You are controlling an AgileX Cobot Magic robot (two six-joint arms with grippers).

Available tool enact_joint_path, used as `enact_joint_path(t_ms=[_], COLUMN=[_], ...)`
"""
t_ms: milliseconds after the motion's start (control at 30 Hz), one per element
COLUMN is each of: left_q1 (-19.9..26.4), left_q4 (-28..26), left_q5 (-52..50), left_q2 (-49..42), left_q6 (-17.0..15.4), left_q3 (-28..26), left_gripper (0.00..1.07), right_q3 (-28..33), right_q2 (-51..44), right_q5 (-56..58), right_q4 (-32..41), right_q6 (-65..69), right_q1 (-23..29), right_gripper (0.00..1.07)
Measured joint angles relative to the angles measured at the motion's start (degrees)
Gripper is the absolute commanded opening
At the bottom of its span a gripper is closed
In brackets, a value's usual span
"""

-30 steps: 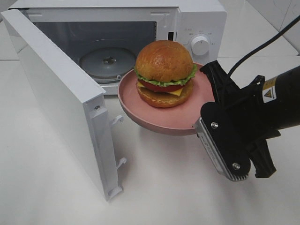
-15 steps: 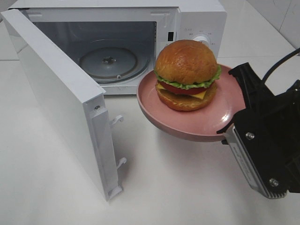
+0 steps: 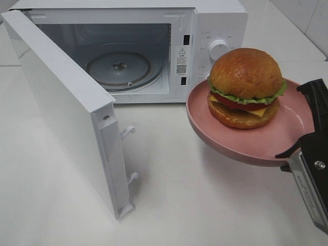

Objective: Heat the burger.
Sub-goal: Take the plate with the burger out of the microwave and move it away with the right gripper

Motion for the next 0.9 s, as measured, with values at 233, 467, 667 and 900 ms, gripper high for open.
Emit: enact_joint_path(t_ms=[233,467,667,900], left_q1=[0.00,0.00,0.00,0.00], left_q4=[0.00,0.00,0.00,0.00], left_q5=[0.00,0.00,0.00,0.00], left_q2=[0.00,0.00,0.00,0.00], left_q6=[0.00,0.00,0.00,0.00], left_q3=[0.00,0.00,0.00,0.00], left_gripper=[1.00,1.00,1.00,1.00], right_q3=[0.29,0.34,0.34,0.34], right_q2=[-2.75,-4.01,-4.01,-4.01], right_q5=[4.53,10.37,13.12,15.93], right_q4=[-5.21,-11.23,-15.30,-20.40], right_q6=[7.68,21.72,33.06,47.21], right_q1=[0.00,0.00,0.00,0.00], right_gripper=[0.00,0.00,0.00,0.00])
